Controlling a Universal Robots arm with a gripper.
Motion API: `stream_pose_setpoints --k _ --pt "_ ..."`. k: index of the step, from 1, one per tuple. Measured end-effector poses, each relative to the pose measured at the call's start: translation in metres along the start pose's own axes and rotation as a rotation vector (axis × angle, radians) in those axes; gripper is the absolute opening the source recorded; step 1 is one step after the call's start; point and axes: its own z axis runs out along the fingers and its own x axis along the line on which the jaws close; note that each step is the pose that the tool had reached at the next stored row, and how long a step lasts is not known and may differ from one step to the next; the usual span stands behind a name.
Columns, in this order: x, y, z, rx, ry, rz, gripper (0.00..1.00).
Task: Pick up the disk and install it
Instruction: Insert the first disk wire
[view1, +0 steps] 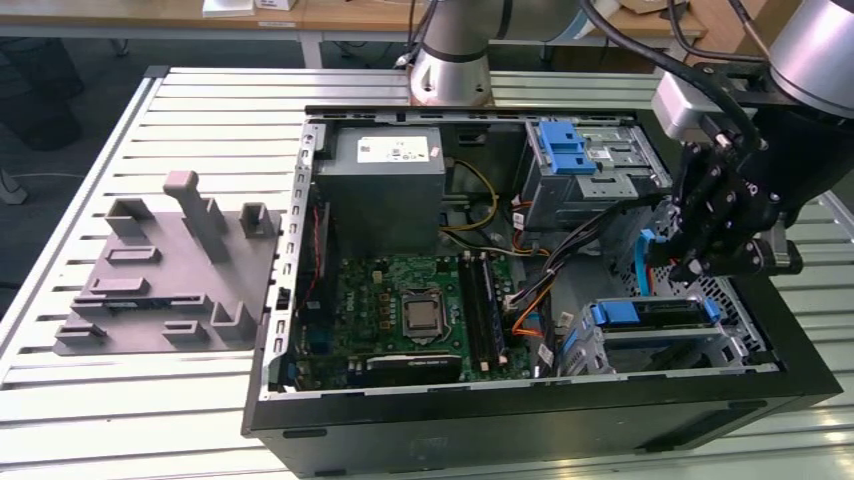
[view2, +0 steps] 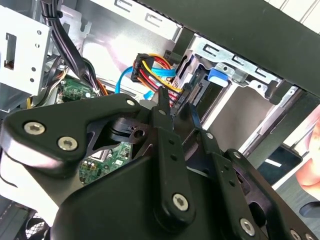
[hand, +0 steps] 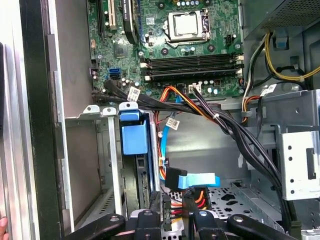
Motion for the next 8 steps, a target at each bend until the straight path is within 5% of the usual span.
stream_pose_setpoints --k 8 --pt "0.0036 0.0007 -0.0001 0.0014 0.0000 0.000 0.31"
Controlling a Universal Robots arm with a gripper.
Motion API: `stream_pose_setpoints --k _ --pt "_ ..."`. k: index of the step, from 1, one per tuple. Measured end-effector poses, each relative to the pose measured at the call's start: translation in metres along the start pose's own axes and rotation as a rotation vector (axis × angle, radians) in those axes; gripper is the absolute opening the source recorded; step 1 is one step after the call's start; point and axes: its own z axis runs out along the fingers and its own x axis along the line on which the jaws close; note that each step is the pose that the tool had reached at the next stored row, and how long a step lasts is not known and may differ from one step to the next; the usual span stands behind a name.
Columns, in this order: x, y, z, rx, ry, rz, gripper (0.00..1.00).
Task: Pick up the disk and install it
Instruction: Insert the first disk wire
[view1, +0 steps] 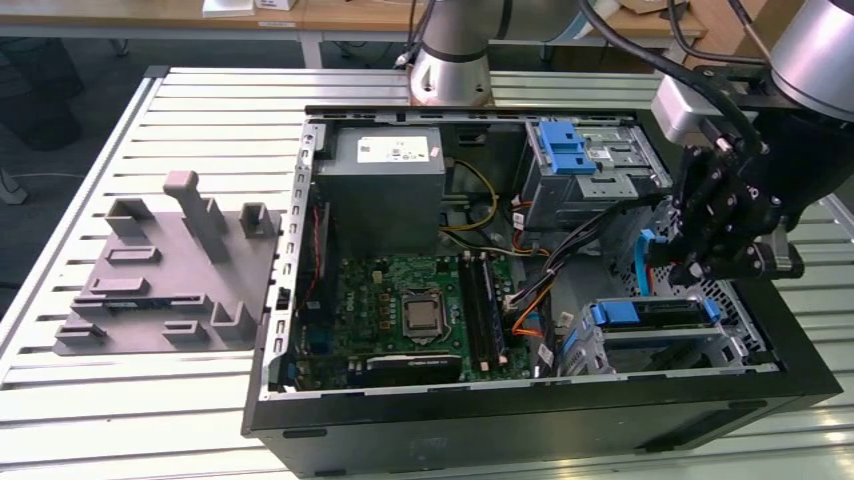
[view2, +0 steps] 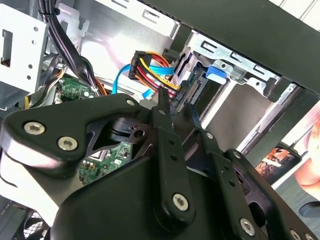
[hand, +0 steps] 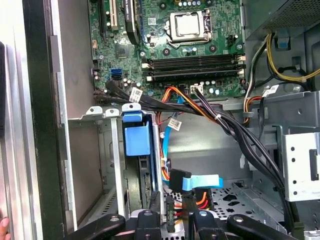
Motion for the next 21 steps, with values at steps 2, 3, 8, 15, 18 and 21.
stream_pose_setpoints --k 2,3,8,15,18,21 --pt "0.0014 -0.0001 0.0000 0.0000 -0.0001 0.000 0.31" --pt "0.0019 -0.0002 0.0000 0.0000 0.0000 0.000 0.31" --pt "0.0028 -0.0003 0.0001 0.0000 -0.0002 0.000 0.31" --pt "0.0029 -0.0003 0.0000 0.0000 -0.0001 0.000 0.17" --pt "0.0030 -0.0003 0.0000 0.0000 -0.0001 0.000 0.16" --pt "0.0030 -0.0003 0.0001 0.0000 0.0000 0.000 0.16"
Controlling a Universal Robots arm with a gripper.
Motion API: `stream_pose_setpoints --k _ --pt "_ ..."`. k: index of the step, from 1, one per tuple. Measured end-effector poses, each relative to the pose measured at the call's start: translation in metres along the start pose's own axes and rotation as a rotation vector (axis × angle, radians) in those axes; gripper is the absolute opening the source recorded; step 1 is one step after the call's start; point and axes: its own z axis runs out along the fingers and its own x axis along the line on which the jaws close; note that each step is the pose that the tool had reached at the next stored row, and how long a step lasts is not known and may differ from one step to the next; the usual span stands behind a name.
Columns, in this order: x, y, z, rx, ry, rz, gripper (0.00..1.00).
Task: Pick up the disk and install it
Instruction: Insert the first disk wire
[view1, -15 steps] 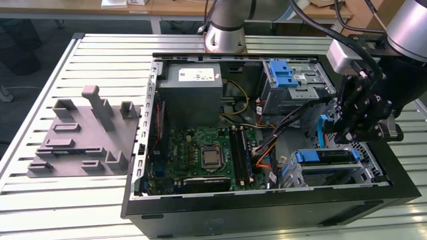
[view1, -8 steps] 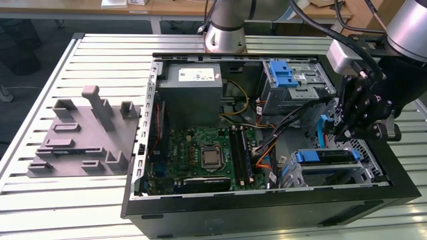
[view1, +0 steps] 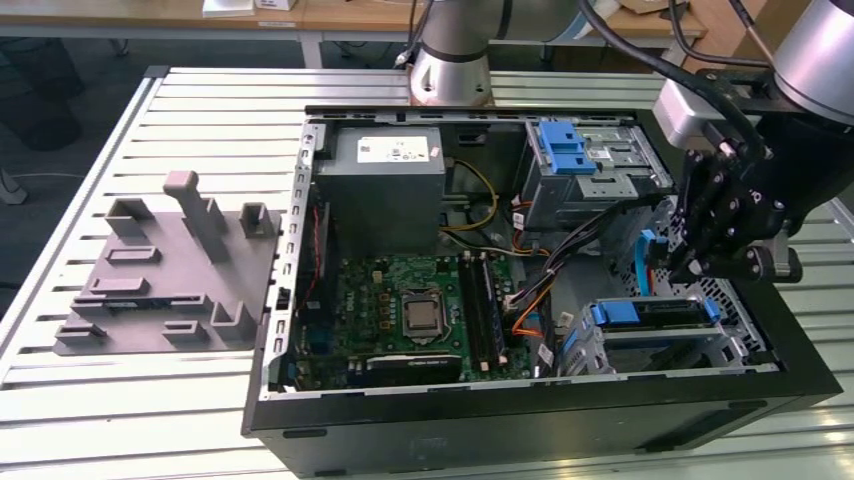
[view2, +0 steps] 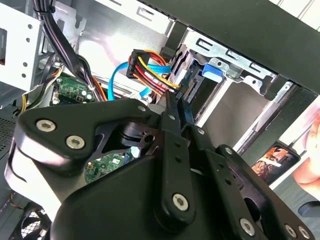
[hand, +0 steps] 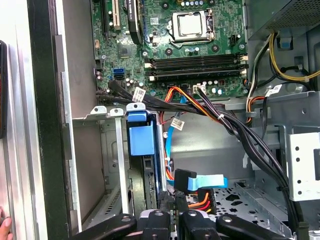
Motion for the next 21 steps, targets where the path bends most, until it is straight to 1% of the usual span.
stream_pose_setpoints --k 2,9,13,17,18,19,21 --pt "0.0001 0.0000 0.0005 0.0000 -0.0002 0.000 0.16" --pt "0.0045 -0.0004 0.0020 0.0000 0.0005 0.000 0.16" --pt "0.0092 -0.0009 0.0035 0.0001 0.0006 0.000 0.16" --pt "0.0097 -0.0009 0.0045 -0.0002 0.0009 0.000 0.16" --pt "0.0097 -0.0009 0.0047 -0.0034 0.0009 0.000 0.16" --pt "0.0097 -0.0008 0.0049 -0.0103 0.0012 0.000 0.16" --pt "0.0097 -0.0012 0.0060 -0.0300 0.0030 -0.001 0.16"
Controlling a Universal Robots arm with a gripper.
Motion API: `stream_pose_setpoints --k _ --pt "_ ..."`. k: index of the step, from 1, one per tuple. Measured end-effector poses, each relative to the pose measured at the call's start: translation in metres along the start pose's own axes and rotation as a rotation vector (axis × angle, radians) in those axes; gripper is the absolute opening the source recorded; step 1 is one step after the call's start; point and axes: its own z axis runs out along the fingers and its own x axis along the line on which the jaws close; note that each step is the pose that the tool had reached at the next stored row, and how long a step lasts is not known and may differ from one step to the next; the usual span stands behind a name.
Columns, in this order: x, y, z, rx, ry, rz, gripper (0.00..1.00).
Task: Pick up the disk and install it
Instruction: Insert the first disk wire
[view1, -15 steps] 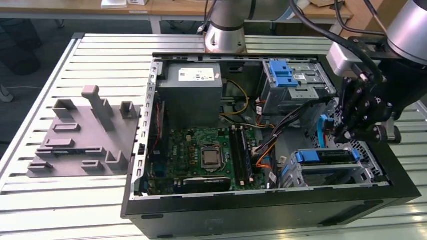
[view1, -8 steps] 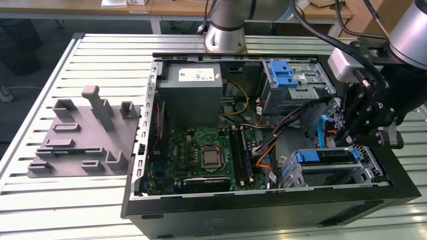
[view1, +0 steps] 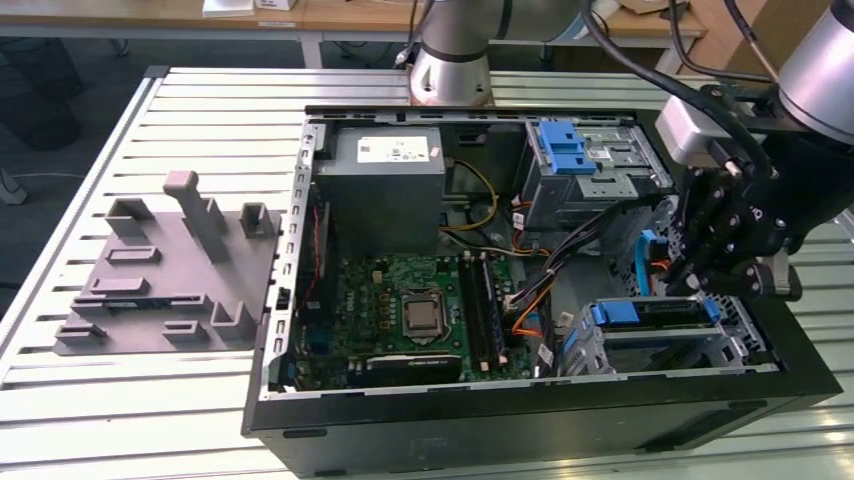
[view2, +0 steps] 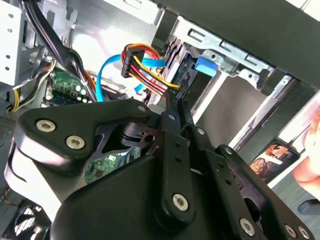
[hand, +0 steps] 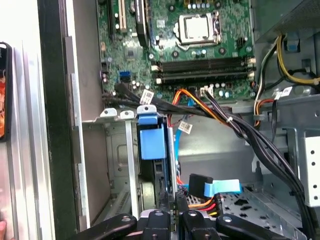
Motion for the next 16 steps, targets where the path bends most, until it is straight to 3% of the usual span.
stream_pose_setpoints --k 2,8,13,16 --pt "0.0006 -0.0002 0.0013 -0.0055 0.0008 -0.002 0.16" --pt "0.0038 -0.0006 0.0021 -0.0052 0.0001 -0.015 0.16" --pt "0.0038 -0.0011 0.0026 -0.0049 0.0014 -0.066 0.16" --pt "0.0038 -0.0012 0.0026 -0.0049 0.0013 -0.069 0.16"
